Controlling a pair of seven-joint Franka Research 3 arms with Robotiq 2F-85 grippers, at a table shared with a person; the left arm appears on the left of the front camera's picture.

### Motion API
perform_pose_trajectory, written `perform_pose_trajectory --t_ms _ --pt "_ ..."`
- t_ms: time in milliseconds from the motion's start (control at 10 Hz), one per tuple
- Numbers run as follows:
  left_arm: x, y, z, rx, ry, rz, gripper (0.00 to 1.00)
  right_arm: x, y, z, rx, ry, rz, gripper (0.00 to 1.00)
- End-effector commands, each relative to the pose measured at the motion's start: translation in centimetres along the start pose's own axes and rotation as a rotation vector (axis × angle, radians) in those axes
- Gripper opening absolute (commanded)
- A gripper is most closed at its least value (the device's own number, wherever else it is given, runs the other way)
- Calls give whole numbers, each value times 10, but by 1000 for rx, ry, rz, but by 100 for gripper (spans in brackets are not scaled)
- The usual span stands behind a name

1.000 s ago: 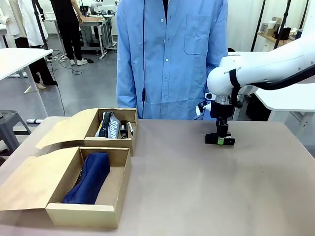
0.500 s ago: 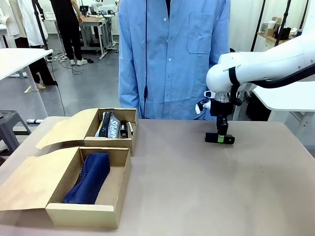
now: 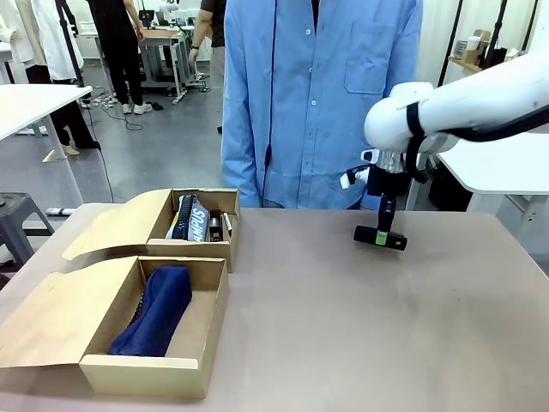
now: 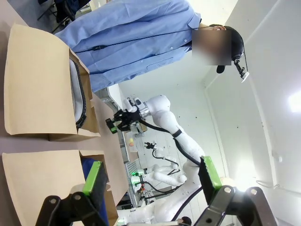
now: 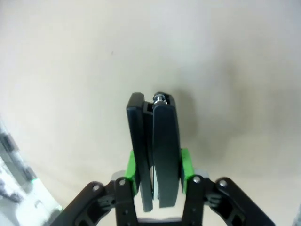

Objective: Place items inside the box.
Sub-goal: Pick up a Pencil pouch or Stapler and place it inside the Mailer Box closest to the robot.

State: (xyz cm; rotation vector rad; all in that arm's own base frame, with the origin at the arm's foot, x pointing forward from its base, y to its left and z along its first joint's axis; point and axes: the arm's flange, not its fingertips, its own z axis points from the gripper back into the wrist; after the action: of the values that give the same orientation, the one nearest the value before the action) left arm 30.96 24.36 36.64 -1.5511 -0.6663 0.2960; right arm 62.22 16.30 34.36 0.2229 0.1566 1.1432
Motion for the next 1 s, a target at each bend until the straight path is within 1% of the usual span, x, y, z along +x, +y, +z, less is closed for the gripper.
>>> perform_pose_trajectory --t_ms 0,100,200,300,400,500,600,700,800,900 --pt "-1 -2 -1 -14 3 -11 100 -40 63 34 45 -104 -343 0" --pt "-1 -2 -1 -14 3 -11 100 -66 98 45 52 -145 -528 0" --pt "-1 -2 -1 -14 3 -11 100 -93 126 51 -9 -201 -764 0" --pt "-1 -2 -1 -14 3 -11 100 -121 154 53 -23 -237 -896 0" --pt "-1 -2 -1 -14 3 -11 100 -144 182 53 -34 -299 -1006 0" --pt "-1 -2 -1 -14 3 -11 100 -159 211 52 -26 -307 -1094 0" --pt "-1 -2 -1 -14 3 -11 100 -161 231 47 14 -370 -1194 0" --pt "-1 -2 -1 -14 3 -11 100 -160 244 40 151 -396 -1333 0" --pt "-1 -2 -1 -14 3 -11 100 -166 252 33 183 -389 -1270 0" --pt "-1 -2 -1 -14 3 -11 100 -169 255 28 227 -302 -1123 0"
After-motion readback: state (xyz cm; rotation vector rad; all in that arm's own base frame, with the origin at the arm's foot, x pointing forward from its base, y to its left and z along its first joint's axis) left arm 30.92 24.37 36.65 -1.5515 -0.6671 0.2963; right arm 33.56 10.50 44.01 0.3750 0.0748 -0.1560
